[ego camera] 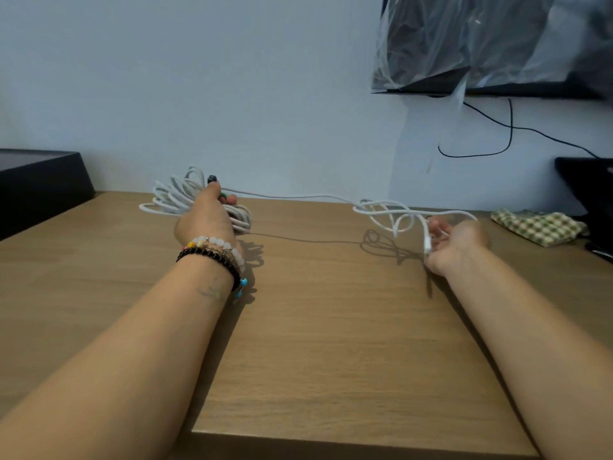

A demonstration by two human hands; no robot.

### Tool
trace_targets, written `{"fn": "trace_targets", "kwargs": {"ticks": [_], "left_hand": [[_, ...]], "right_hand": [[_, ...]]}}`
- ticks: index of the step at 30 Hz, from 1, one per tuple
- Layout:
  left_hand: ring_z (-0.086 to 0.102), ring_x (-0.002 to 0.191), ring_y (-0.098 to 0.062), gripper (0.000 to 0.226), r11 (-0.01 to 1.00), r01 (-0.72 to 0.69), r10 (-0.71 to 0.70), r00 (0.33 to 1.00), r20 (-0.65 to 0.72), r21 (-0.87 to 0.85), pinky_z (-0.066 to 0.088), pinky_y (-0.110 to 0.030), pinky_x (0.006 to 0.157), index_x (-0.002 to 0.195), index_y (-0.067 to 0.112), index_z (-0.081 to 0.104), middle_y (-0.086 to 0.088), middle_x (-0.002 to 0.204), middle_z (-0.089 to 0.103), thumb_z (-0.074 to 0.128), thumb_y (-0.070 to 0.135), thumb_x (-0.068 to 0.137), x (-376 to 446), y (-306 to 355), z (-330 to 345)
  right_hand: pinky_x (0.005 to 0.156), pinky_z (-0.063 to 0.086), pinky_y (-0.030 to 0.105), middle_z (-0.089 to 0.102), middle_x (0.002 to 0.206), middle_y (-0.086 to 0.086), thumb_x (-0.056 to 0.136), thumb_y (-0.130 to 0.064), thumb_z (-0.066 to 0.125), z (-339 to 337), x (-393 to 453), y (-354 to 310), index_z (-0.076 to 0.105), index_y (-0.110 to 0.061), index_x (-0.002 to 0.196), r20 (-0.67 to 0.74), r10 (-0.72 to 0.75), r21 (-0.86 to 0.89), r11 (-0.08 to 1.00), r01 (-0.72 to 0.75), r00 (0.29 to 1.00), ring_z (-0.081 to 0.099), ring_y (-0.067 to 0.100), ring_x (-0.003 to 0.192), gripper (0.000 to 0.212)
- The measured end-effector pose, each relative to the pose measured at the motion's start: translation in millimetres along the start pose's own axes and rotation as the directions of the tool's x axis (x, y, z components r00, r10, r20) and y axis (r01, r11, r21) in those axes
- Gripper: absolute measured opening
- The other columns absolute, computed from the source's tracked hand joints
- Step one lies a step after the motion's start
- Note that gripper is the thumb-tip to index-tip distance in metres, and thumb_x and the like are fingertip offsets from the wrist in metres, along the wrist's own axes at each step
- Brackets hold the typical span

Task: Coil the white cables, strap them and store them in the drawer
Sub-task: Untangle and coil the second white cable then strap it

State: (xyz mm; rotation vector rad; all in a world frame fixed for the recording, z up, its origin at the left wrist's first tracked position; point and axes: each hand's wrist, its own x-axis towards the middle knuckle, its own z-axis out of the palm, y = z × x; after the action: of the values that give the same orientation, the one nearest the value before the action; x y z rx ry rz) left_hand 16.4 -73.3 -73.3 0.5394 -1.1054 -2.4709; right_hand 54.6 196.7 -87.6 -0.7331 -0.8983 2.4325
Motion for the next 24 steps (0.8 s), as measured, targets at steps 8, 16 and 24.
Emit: {"fn": "trace_targets", "kwargs": {"ticks": [8, 16, 24], "left_hand": [[0.053, 0.040, -0.012, 0.025, 0.997, -0.003, 0.005, 1.000, -0.022, 0.074, 0.047, -0.021, 0.044, 0.066, 0.010, 0.061, 0.001, 0.058, 0.063, 0.071, 0.023, 0.083, 2.7, -2.1, -2.5], [0.056, 0.048, -0.014, 0.013, 0.978, 0.090, -0.174, 0.845, 0.505, 0.186, 0.049, -0.026, 0.048, 0.078, 0.007, 0.057, -0.003, 0.057, 0.057, 0.061, 0.010, 0.090, -6.8, -11.1, 4.2], [0.046, 0.057, -0.017, 0.020, 0.895, -0.021, -0.429, 0.233, 0.873, 0.445, 0.040, -0.026, 0.053, 0.059, 0.018, 0.059, 0.004, 0.054, 0.052, 0.078, 0.020, 0.066, -27.3, -13.5, 0.2]], "right_hand": [[0.066, 0.060, 0.027, 0.056, 0.088, 0.014, 0.100, -0.005, 0.031, 2.7, 2.9, -7.1, 0.049, -0.002, 0.079, -0.157, -0.232, 0.221, 0.939, 0.263, 0.960, 0.066, 0.026, 0.074, 0.029], [0.092, 0.030, 0.015, 0.009, 0.154, 0.006, 0.083, -0.003, 0.062, 9.4, -10.9, 16.2, 0.017, -0.016, 0.151, 0.411, -0.640, -0.757, 0.159, 0.634, 0.650, 0.034, 0.014, 0.124, 0.083], [0.104, 0.026, 0.036, 0.042, 0.125, 0.005, 0.087, -0.031, 0.065, 16.1, -27.1, 35.5, 0.054, -0.024, 0.135, 0.775, -0.437, -0.623, -0.408, 0.667, 0.457, 0.033, 0.029, 0.121, 0.050]]}}
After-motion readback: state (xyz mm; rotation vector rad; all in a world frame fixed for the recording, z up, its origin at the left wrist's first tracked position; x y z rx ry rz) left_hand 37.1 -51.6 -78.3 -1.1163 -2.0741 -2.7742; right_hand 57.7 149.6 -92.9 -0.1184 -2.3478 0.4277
